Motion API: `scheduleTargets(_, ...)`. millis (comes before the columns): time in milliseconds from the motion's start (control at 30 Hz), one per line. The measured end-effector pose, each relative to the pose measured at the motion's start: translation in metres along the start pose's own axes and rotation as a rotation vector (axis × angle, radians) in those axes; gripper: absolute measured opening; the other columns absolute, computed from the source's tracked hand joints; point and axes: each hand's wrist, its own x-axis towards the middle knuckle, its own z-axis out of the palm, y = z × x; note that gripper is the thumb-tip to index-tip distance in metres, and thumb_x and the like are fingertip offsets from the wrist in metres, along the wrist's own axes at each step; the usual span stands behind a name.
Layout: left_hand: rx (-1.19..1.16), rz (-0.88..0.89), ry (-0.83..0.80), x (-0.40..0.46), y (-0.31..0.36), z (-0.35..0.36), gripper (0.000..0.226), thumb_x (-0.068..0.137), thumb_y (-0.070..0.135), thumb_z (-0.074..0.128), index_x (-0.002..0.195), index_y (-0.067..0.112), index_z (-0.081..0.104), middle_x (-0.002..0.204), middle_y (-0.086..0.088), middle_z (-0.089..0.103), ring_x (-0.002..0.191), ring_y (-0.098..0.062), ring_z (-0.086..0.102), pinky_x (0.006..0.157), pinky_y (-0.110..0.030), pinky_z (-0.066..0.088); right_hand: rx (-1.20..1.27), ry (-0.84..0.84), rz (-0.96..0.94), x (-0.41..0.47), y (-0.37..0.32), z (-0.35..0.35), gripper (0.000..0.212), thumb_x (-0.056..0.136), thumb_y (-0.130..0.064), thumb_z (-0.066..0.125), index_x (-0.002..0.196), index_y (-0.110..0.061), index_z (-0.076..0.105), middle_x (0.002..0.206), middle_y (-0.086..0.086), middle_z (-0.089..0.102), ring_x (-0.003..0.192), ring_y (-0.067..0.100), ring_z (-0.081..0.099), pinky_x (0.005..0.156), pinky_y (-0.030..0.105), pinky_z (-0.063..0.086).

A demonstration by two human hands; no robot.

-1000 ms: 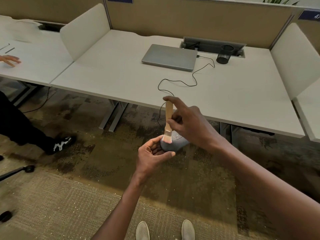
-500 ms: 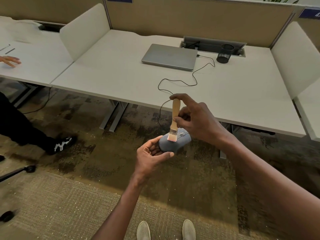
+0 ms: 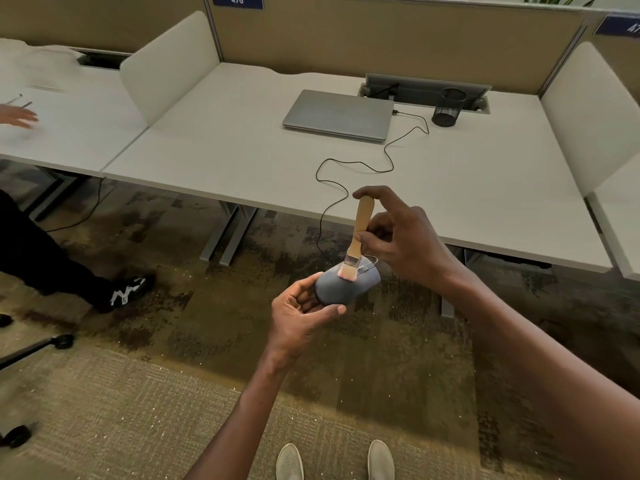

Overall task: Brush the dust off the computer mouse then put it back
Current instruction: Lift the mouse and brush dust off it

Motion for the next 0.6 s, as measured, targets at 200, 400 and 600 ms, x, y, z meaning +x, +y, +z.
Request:
scheduleTargets(200,0.014,-0.001,-0.008,-0.004,-0.003,0.001,0.069,0.057,0.01,0.094,0.12,0.021,0.067,0.113,0.008,0.077,0.107,-0.015,0.074,0.083,-0.023,0.06,-0.016,0.104,0.006,0.004,-0.004,-0.001,0.062,0.091,-0.004,0.072,0.144,-0.016,0.044,0.08,0.004,0.075,0.065,0.013,0.07,0.069,0.029,0.06)
scheduleTargets(400,0.0,0.002,-0.012,-0.005,-0.003,0.005,0.068,0.058,0.009,0.096,0.118,0.025,0.069,0.114,0.002,0.078,0.109,-0.017,0.074,0.083,-0.023,0.06,-0.047,0.01,0.004,0.016,-0.021,0.018,0.078,0.091,-0.008,0.071,0.157,-0.016,0.032,0.081,0.005,0.077,0.065,0.014,0.071,0.072,0.029,0.061)
scheduleTargets(600,0.003,-0.011,-0.029,-0.008,-0.002,0.002,0.071,0.058,0.011,0.098,0.121,0.02,0.068,0.116,-0.001,0.077,0.11,-0.019,0.073,0.084,-0.025,0.06,-0.117,-0.032,0.123,0.031,-0.011,0.015,0.071,0.092,-0.006,0.069,0.155,-0.015,0.037,0.078,0.009,0.073,0.064,0.02,0.07,0.073,0.04,0.061)
